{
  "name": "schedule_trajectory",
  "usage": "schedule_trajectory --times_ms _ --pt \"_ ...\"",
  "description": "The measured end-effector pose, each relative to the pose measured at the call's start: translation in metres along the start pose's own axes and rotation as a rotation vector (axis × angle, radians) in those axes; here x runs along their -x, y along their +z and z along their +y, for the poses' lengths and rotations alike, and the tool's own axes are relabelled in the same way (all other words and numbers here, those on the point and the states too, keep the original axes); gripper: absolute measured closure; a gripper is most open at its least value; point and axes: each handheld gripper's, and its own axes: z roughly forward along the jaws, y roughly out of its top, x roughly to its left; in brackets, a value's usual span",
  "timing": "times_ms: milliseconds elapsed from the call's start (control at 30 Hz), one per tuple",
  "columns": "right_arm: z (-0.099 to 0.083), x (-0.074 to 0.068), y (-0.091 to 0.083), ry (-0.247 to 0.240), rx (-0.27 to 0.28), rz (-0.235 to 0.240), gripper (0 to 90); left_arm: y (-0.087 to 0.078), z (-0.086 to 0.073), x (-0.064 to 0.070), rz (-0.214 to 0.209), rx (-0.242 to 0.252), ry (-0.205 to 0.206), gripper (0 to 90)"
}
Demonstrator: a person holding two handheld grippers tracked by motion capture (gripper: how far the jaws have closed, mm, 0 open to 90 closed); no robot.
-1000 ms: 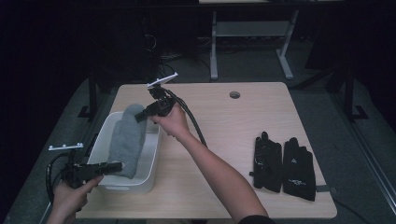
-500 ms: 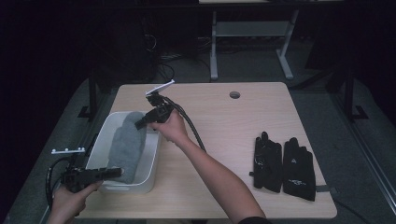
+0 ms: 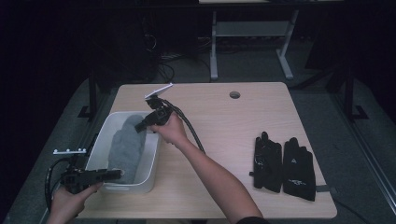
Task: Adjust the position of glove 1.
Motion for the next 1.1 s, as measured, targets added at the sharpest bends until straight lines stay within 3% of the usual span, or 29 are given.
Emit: schedule_trajectory --times_ms 100,200,300,567,867,1100 --pt "-0.001 0.002 0.002 0.002 -0.012 -0.007 76.2 -0.003 -0.001 0.001 0.013 0.010 0.009 31.5" --pt "-0.001 0.004 0.005 -0.004 -0.023 0.001 76.2 -0.005 0.000 0.002 -0.007 0.023 0.010 34.6" --pt "-0.003 0.001 0.015 -0.035 -0.052 -0.037 76.1 -0.006 0.002 0.004 -0.007 0.024 0.025 34.4" --pt "-0.001 0.003 0.024 -0.029 -0.074 -0.051 73.9 -0.005 0.004 0.005 -0.010 0.042 0.029 34.3" --pt "0.003 0.001 0.017 -0.071 -0.037 -0.100 65.1 -0.006 0.008 0.010 0.003 0.054 0.052 33.5" --pt "0.007 0.001 0.007 -0.078 -0.009 -0.119 61.5 -0.007 0.011 0.014 0.006 0.072 0.055 33.0"
